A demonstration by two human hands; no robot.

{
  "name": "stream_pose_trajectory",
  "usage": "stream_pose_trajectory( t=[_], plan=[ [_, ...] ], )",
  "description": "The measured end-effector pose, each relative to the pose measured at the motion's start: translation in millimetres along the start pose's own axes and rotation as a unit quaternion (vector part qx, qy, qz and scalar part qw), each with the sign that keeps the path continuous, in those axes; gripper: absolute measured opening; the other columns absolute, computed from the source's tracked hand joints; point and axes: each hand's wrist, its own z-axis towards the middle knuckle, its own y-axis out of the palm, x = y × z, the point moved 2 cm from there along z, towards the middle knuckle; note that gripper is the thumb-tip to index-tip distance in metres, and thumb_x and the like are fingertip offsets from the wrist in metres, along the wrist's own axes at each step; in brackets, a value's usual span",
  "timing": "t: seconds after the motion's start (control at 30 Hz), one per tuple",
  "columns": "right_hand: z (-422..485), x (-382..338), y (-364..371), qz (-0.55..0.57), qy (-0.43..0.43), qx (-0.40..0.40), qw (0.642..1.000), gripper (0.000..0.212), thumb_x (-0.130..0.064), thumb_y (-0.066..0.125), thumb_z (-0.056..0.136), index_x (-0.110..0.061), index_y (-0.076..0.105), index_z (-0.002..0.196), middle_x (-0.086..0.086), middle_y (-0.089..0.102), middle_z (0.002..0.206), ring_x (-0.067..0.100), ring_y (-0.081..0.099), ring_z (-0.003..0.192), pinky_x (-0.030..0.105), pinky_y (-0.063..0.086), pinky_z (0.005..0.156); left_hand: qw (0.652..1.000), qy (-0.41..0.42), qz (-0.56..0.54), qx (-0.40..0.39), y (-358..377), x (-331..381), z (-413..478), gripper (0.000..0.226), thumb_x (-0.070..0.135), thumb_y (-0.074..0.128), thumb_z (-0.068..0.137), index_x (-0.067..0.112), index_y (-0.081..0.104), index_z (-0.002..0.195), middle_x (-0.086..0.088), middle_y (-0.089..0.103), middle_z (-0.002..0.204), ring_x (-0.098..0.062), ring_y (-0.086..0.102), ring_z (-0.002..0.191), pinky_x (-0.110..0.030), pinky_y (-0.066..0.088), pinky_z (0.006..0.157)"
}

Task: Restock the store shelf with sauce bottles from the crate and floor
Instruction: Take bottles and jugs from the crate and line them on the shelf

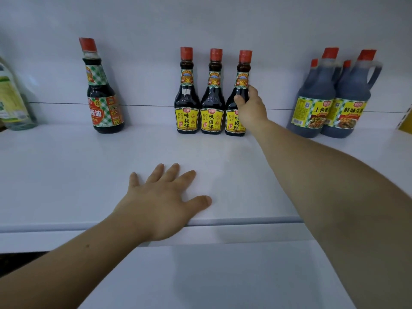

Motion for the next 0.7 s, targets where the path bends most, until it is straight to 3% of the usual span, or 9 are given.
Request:
stream_pose_trajectory(
  t=[0.13,0.2,0.3,0.4,0.6,0.7],
  plan=[
    [2.8,-3.4,2.4,-0.001,0.018,0.002,1.0,0.05,-0.03,0.038,0.103,-0.02,0.027,0.15,0.007,0.051,0.137,0.026,0.053,0.118,0.035,0.045,0.091,1.0,0.002,-0.002,-0.005,-2.4,0.7,-0.6,0.077,0.077,0.01,0.079,0.045,-0.004,0.148,0.011,-0.01,0.16,-0.015,-0.012,0.147,-0.055,0.0,0.117],
    [1.9,-9.5,7.8,-0.019,0.033,0.012,0.999,0.057,-0.032,0.039,0.102,-0.017,0.018,0.153,0.011,0.04,0.143,0.03,0.049,0.123,0.04,0.044,0.099,1.0,0.001,-0.007,-0.004,-3.6,0.6,-1.7,0.078,0.077,0.009,0.079,0.044,-0.004,0.148,0.01,-0.009,0.16,-0.015,-0.011,0.148,-0.055,0.0,0.117],
    [-11.3,-10.6,19.0,-0.061,0.026,-0.004,0.998,0.091,-0.046,0.054,0.093,-0.015,-0.006,0.154,0.015,0.014,0.156,0.034,0.028,0.14,0.046,0.029,0.115,1.0,0.002,-0.009,-0.006,-3.0,-0.3,-3.6,0.079,0.077,0.007,0.077,0.044,-0.004,0.148,0.01,-0.009,0.16,-0.015,-0.011,0.148,-0.055,0.0,0.117],
    [-19.6,-0.5,21.8,-0.105,-0.011,-0.016,0.994,0.114,-0.049,0.069,0.082,-0.016,-0.014,0.153,0.013,0.003,0.16,0.032,0.012,0.147,0.045,0.019,0.119,1.0,0.004,-0.009,-0.003,-1.6,-0.1,-3.8,0.079,0.076,0.008,0.077,0.044,-0.004,0.148,0.01,-0.009,0.16,-0.015,-0.011,0.148,-0.055,0.001,0.117],
    [-14.2,6.3,21.3,-0.104,-0.027,-0.02,0.994,0.115,-0.044,0.073,0.082,-0.017,-0.014,0.153,0.01,0.002,0.161,0.029,0.012,0.147,0.044,0.018,0.119,1.0,0.005,-0.014,0.0,-0.5,-0.4,-2.5,0.077,0.077,0.011,0.079,0.044,-0.002,0.148,0.011,-0.008,0.16,-0.014,-0.011,0.147,-0.054,0.0,0.117],
    [-17.0,5.0,18.2,-0.119,-0.009,-0.041,0.992,0.117,-0.048,0.072,0.081,-0.02,-0.016,0.153,0.01,-0.007,0.162,0.028,0.002,0.149,0.044,0.013,0.119,1.0,0.005,-0.017,0.001,0.6,-0.8,-0.8,0.077,0.077,0.013,0.081,0.043,0.0,0.149,0.01,-0.007,0.16,-0.015,-0.01,0.148,-0.055,0.0,0.117]
  ],
)
